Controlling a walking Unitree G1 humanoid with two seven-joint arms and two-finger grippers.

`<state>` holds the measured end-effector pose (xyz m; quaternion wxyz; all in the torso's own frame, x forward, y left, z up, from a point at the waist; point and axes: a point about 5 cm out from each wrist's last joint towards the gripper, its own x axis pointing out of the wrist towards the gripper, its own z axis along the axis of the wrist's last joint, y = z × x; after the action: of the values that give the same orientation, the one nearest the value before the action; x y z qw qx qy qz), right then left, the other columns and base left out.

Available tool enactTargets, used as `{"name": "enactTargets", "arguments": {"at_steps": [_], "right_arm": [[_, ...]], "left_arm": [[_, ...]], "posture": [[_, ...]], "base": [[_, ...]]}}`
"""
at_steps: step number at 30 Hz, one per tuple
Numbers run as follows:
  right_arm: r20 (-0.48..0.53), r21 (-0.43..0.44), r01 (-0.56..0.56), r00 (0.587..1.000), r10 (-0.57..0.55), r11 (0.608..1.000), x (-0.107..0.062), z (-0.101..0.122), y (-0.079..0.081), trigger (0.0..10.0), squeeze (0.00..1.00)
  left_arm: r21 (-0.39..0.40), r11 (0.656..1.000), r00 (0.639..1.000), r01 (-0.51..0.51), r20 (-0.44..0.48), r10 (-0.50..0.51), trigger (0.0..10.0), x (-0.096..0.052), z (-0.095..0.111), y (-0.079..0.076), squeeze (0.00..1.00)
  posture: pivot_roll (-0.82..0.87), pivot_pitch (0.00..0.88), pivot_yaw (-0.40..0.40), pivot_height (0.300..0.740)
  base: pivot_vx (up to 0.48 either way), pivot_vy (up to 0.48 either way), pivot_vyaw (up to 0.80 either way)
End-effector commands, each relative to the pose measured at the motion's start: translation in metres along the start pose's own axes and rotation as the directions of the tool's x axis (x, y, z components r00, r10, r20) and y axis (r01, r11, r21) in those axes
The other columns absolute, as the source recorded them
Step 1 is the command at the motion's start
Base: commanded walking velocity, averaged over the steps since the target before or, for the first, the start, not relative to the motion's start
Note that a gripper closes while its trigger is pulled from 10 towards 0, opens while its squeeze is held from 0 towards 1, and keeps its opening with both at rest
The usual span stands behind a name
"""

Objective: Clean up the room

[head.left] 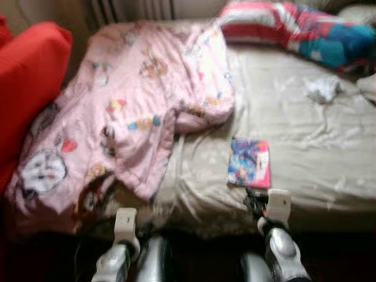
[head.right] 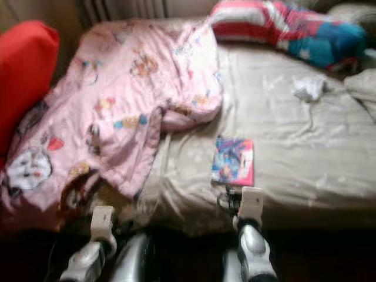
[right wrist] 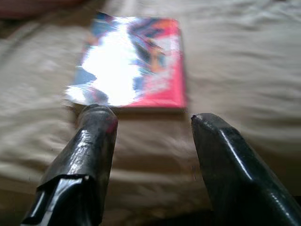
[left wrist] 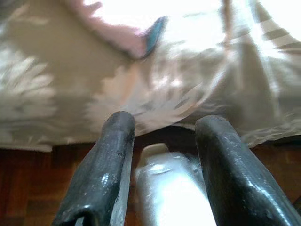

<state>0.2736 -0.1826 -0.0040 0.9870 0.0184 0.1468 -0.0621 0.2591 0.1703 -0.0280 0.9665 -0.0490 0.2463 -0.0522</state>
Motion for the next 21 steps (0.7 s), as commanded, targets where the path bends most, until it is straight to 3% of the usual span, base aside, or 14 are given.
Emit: {"name": "enactTargets", "arguments": {"at_steps": [1, 18, 21], "right_arm": [[0.002, 0.005, -0.009, 1.000, 0.009, 1.000, 0.0015, 0.0018, 0.0049, 10.0, 0.00], [0.001, 0.031, 0.017, 1.000, -0.017, 0.999, 0.0015, 0.0018, 0.0012, 10.0, 0.00], [0.001, 0.053, 0.012, 1.000, -0.012, 0.999, 0.0022, 0.0026, 0.0021, 10.0, 0.00]], "left_arm": [[-0.007, 1.000, 0.999, -0.028, -0.024, 0.028, 10.0, -0.0044, -0.0056, 0.0101, 0.00], [-0.008, 0.999, 0.999, -0.034, -0.036, 0.033, 10.0, -0.0055, -0.0081, 0.0114, 0.00], [-0.009, 0.999, 0.999, -0.036, -0.028, 0.036, 10.0, -0.0053, -0.0073, 0.0113, 0.00]], "posture": [[-0.05, 0.197, 0.075, 0.626], [-0.05, 0.204, 0.074, 0.626], [-0.05, 0.210, 0.074, 0.626]], "base": [[0.247, 0.000, 0.00], [0.247, 0.000, 0.00], [0.000, 0.000, 0.00]]}}
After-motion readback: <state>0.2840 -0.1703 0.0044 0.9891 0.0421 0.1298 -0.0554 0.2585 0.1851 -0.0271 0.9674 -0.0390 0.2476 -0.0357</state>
